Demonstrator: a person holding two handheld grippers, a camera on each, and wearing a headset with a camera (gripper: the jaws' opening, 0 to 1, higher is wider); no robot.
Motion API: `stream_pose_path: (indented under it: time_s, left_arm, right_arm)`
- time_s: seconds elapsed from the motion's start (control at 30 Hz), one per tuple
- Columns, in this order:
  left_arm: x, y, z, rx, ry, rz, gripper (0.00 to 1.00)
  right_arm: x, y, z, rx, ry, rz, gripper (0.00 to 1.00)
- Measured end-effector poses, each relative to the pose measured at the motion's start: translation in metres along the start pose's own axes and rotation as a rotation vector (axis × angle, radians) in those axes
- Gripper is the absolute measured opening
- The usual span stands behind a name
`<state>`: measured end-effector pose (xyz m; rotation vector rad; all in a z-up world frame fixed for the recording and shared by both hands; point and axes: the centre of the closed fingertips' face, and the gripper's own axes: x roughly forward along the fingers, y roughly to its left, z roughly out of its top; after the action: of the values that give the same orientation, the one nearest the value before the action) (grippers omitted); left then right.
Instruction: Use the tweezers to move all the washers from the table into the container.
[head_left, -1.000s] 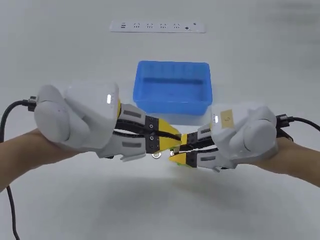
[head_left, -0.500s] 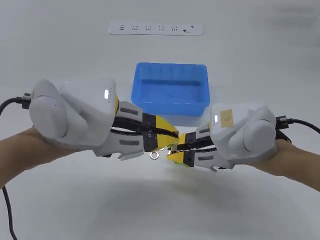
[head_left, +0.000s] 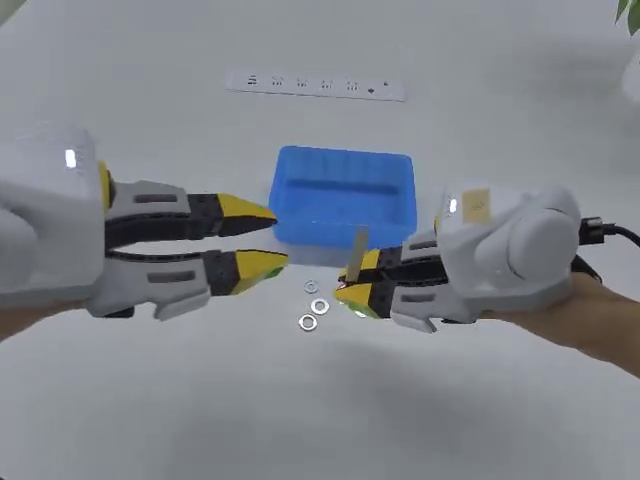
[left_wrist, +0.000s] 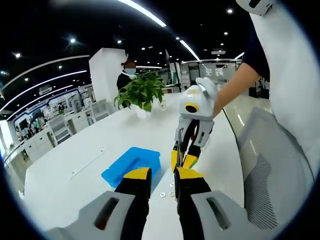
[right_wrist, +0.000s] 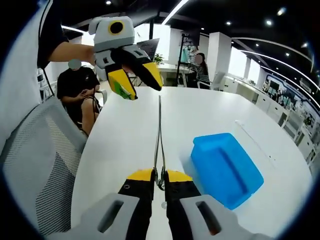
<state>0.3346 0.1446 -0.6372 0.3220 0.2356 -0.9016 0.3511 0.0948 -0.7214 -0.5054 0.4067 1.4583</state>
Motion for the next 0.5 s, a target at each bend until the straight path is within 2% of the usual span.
stream_pose_path:
  time_s: [0.17, 0.3, 0.4, 0.5]
  left_arm:
    - [-0.020, 0.010, -0.001, 0.016, 0.000, 0.064, 0.22]
    - [-0.039, 0.023, -0.006, -0.013, -0.008, 0.123, 0.21]
    - [-0.053, 0.030, -0.011, -0.025, -0.008, 0.162, 0.21]
    - [-0.061, 0.030, -0.015, -0.046, -0.011, 0.180, 0.21]
  right_arm:
    - [-0.004, -0.010, 0.022, -0.045, -0.014, -0.036, 0.08]
    - [-0.007, -0.022, 0.038, -0.073, -0.023, -0.058, 0.08]
    - [-0.007, -0.038, 0.048, -0.091, -0.015, -0.087, 0.08]
    - [-0.006, -0.059, 0.054, -0.087, -0.025, -0.113, 0.08]
